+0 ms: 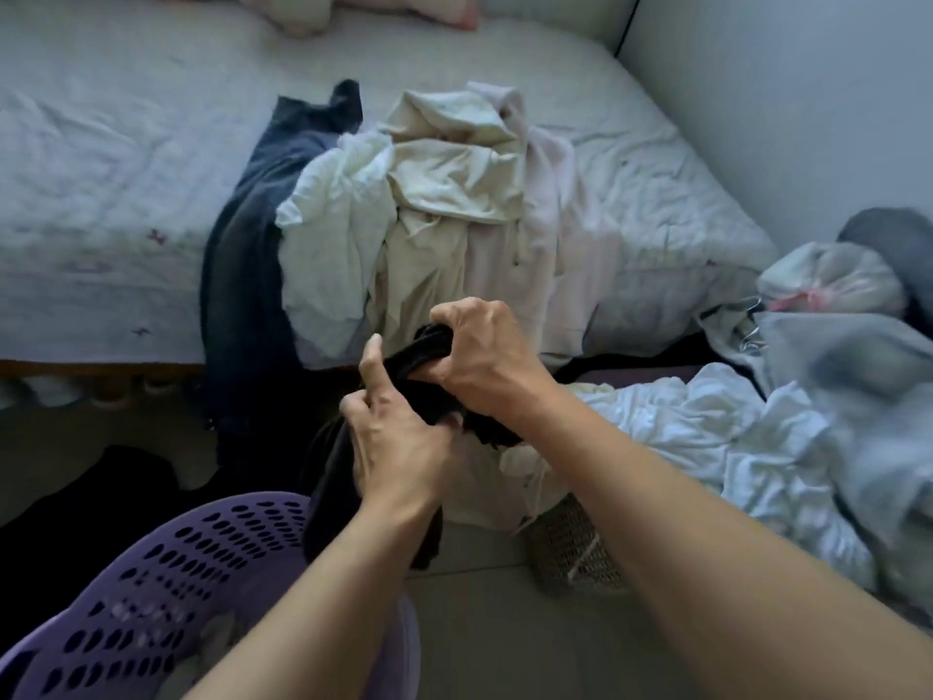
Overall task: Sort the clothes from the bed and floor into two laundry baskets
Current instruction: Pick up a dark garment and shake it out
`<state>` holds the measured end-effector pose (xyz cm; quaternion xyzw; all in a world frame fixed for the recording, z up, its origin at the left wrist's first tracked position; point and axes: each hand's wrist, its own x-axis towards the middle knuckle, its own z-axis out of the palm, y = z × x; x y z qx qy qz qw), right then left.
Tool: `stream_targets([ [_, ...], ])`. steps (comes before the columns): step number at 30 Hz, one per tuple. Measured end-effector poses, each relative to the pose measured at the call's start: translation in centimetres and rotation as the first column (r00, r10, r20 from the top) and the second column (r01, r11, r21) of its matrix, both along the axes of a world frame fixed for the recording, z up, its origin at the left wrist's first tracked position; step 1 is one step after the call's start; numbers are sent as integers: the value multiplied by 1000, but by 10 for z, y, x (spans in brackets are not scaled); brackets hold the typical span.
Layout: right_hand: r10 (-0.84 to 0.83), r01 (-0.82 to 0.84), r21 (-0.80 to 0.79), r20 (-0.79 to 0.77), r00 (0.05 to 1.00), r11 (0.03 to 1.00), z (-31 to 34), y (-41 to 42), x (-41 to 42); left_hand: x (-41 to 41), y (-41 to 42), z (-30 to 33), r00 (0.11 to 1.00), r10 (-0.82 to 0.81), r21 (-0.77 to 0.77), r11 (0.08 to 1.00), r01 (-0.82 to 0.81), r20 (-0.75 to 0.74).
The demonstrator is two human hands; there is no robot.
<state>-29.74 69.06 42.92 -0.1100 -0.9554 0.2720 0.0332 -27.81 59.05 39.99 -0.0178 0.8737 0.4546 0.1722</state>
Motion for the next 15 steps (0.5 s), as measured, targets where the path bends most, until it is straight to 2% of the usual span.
stream_targets([
  [5,52,-52,9,-39,998,999,74,-12,8,-21,-13,55,996,-2,-64,998,-4,-89],
  [10,-30,19,-71,-162,986,997,153,-16,16,-33,-19,126,987,35,74,997,-23,-158],
  [15,-140,118,-130,-178,974,984,189,-10,27,-45,-21,194,984,61,282,959,-12,-165],
])
